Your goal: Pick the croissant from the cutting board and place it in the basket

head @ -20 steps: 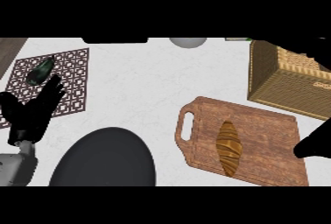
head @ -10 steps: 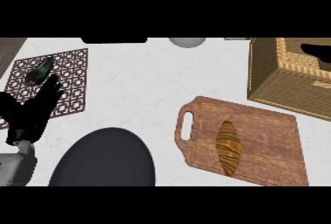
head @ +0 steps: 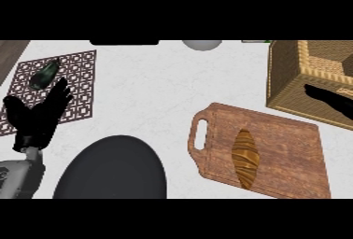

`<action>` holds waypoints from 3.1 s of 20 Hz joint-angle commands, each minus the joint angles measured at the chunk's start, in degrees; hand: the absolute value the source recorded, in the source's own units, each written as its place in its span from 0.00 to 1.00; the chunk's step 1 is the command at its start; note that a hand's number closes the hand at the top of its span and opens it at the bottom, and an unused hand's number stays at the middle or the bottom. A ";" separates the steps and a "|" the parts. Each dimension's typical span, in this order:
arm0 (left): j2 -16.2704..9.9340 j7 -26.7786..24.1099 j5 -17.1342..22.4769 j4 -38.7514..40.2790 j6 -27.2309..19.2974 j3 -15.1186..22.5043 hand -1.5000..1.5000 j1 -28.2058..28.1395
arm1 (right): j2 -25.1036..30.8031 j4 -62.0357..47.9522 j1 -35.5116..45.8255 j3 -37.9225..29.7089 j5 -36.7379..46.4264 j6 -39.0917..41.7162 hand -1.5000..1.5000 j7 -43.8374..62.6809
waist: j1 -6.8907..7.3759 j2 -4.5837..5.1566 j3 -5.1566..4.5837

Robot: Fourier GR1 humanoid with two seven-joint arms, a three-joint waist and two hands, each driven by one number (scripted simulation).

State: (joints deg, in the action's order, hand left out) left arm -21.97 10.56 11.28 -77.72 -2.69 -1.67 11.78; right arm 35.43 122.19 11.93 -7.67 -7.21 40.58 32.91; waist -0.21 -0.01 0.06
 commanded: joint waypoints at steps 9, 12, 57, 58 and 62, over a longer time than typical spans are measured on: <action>1.77 -1.72 -1.74 -0.24 1.58 -0.70 0.50 -2.03 | -17.92 -10.77 -8.68 12.87 28.78 -14.18 0.00 -23.43 | 0.37 0.05 -0.04; 1.10 3.35 -1.99 0.48 1.34 -2.19 0.50 3.59 | -18.24 -16.60 -3.05 14.87 32.33 -13.42 0.00 -21.23 | 0.27 0.07 -0.06; 7.19 0.38 -7.80 -1.81 7.32 -7.61 0.50 -1.62 | -20.55 -29.52 -9.62 21.67 58.31 -16.41 1.00 -40.56 | 0.28 -0.01 -0.06; 7.44 4.34 -7.98 -6.96 5.79 -7.45 0.50 -2.49 | -22.37 -30.00 -7.45 21.14 58.82 -16.69 1.00 -38.52 | 0.38 -0.04 -0.05; 6.64 1.16 -7.22 -3.30 8.01 -9.12 0.50 -2.10 | -20.25 -32.20 -9.33 19.48 59.03 -18.54 1.00 -44.23 | 0.24 -0.01 -0.06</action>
State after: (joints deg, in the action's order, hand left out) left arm -15.57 12.80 3.76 -80.09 4.44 -10.29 11.47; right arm 14.45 91.93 3.95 11.47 50.72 22.18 -8.69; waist 0.04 -0.46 -0.35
